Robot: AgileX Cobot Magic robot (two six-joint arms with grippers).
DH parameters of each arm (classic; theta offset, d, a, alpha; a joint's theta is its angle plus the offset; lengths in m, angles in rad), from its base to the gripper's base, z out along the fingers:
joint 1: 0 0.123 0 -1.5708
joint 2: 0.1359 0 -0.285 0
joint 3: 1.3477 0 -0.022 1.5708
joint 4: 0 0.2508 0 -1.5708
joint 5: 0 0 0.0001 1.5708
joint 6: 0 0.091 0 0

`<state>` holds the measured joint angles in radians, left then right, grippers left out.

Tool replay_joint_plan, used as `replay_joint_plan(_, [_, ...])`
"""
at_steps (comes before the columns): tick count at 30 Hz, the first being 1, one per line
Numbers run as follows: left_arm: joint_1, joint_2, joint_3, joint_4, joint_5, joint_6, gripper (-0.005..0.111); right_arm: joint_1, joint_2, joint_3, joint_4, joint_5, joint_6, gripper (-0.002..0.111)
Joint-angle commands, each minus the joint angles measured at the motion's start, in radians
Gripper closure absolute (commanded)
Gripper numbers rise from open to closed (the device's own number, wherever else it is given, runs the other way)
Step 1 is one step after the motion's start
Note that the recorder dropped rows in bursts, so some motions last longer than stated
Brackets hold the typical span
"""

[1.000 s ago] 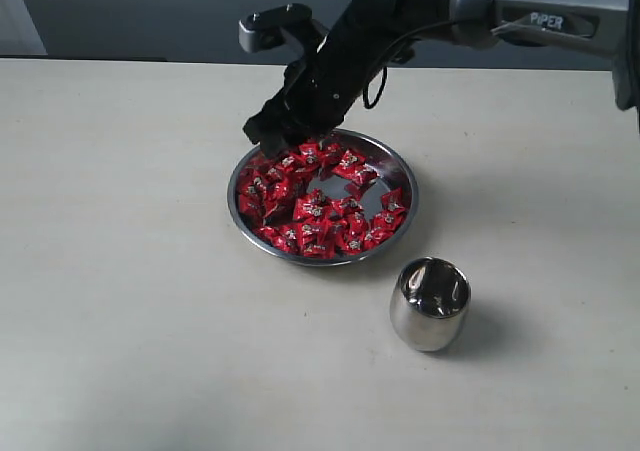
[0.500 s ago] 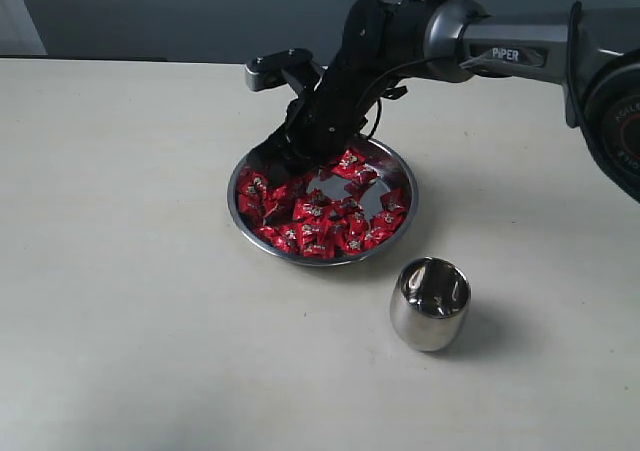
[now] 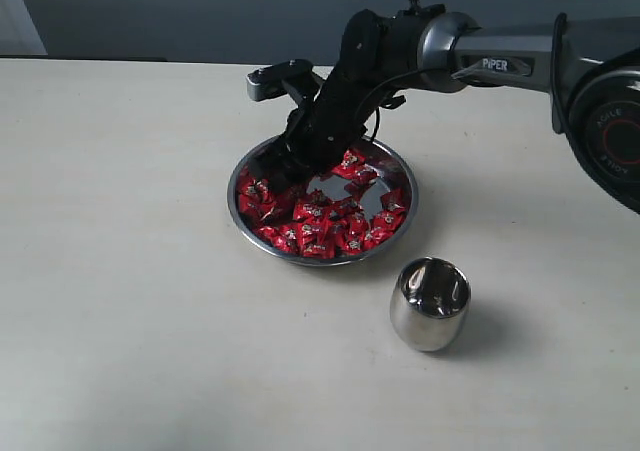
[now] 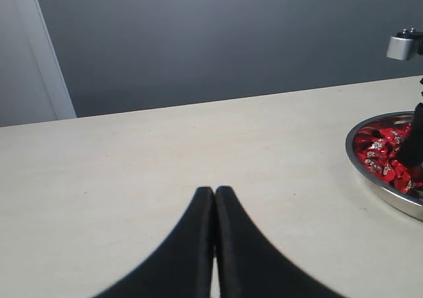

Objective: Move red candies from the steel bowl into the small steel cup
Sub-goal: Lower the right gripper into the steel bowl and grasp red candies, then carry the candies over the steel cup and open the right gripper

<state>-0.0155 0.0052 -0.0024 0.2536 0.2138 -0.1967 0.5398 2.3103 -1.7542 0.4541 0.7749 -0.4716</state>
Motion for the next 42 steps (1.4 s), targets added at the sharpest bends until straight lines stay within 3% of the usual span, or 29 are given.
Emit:
replay_joint_plan(1, [-0.006,-0.005,0.002,-0.001,-0.006,-0.004,0.106,-0.002,0.009,-0.007,-0.02,-0.004,0.002,0.073])
replay_joint_plan(6, [-0.006,-0.005,0.002,-0.001,-0.006,-0.004,0.106,-0.002,0.007,-0.013,-0.02,-0.004,0.002,0.109])
replay_joint_plan(15, [-0.006,-0.005,0.002,-0.001,-0.006,-0.004,0.106,-0.002,-0.067,-0.051,-0.041,0.081,0.005,0.108])
replay_joint_plan(23, [-0.006,-0.005,0.002,-0.001,-0.006,-0.004,0.106,-0.003,-0.24,-0.006,-0.113,0.349,0.021,0.108])
replay_joint_plan(27, [-0.006,-0.005,0.002,-0.001,-0.006,-0.004,0.106,-0.005,-0.407,0.175,-0.157,0.279,0.084,0.108])
replay_joint_plan(32, [-0.006,-0.005,0.002,-0.001,-0.006,-0.004,0.106,-0.005,-0.654,0.525,-0.18,0.106,0.119,0.108])
replay_joint_plan(35, [-0.006,-0.005,0.002,-0.001,-0.006,-0.004,0.106,-0.005,-0.756,0.7,-0.267,0.0,0.243,0.108])
replay_joint_plan(42, [-0.006,-0.005,0.002,-0.001,-0.006,-0.004,0.106,-0.005,-0.77,0.845,-0.269,-0.042,0.26,0.108])
